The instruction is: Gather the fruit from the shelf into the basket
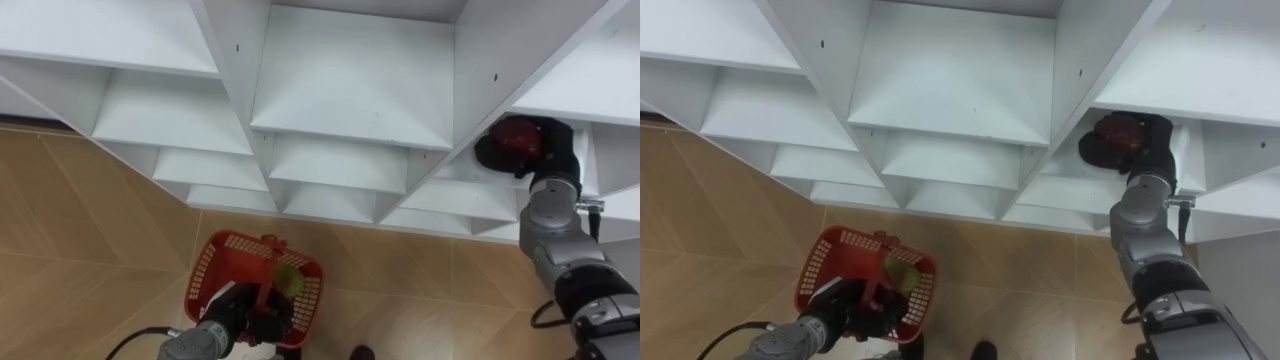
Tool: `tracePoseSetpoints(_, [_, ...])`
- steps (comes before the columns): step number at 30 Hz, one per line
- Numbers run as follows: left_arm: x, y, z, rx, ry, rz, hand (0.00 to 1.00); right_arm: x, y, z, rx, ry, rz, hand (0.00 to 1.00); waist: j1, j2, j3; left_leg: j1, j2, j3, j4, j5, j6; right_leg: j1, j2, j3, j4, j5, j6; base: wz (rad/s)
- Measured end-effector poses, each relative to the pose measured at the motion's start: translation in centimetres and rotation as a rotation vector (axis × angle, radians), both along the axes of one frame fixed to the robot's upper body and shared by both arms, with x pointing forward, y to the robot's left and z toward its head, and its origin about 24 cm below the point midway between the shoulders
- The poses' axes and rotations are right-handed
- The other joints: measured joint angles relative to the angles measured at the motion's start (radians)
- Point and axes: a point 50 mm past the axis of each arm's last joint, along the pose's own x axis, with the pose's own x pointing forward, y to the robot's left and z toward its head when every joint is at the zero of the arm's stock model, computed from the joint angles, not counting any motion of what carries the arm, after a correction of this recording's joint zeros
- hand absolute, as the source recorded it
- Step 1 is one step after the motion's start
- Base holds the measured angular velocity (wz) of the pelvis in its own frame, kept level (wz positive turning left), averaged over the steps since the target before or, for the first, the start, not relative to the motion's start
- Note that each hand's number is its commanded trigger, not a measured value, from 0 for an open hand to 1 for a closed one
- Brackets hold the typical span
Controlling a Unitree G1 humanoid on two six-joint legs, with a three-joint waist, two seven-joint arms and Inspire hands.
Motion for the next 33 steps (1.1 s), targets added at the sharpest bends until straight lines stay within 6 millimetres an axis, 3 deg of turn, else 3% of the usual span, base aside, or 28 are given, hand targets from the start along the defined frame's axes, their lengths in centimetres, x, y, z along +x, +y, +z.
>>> tracePoseSetpoints(16, [0.3, -0.7, 0.0, -0.005, -0.003, 0.018, 1.00, 0.0, 0.1, -0.1, 0.007, 0.001, -0.001, 1.00, -0.005, 0.000, 0.0001, 0.003, 0.000, 0.000, 0.000, 0.000, 0.000, 0.003, 0.000, 0.003, 0.000, 0.000, 0.000, 0.00])
tracePoseSetpoints(25, [0.4, -0.6, 0.0, -0.024, -0.002, 0.052, 1.00, -1.3, 1.2, -1.4, -0.002, 0.006, 0.045, 1.00, -0.028, 0.005, 0.0014, 0.033, 0.000, 0.000, -0.001, 0.000, 0.000, 0.037, 0.001, 0.003, -0.008, 0.000, 0.000, 0.00])
tracePoseSetpoints(29, [0.5, -0.7, 0.0, -0.032, -0.006, 0.061, 1.00, -2.6, 1.9, -3.0, 0.028, 0.044, 0.058, 1.00, -0.033, 0.011, -0.0017, 0.061, -0.001, 0.001, -0.002, 0.000, 0.000, 0.073, 0.002, 0.001, -0.022, 0.000, 0.000, 0.00])
tracePoseSetpoints(33, [0.5, -0.7, 0.2, -0.044, -0.033, 0.061, 1.00, -3.3, 2.4, -3.4, 0.037, 0.042, 0.103, 1.00, -0.053, 0.026, -0.0107, 0.077, -0.001, 0.001, -0.002, 0.000, 0.000, 0.088, 0.002, 0.003, -0.020, 0.000, 0.000, 0.00])
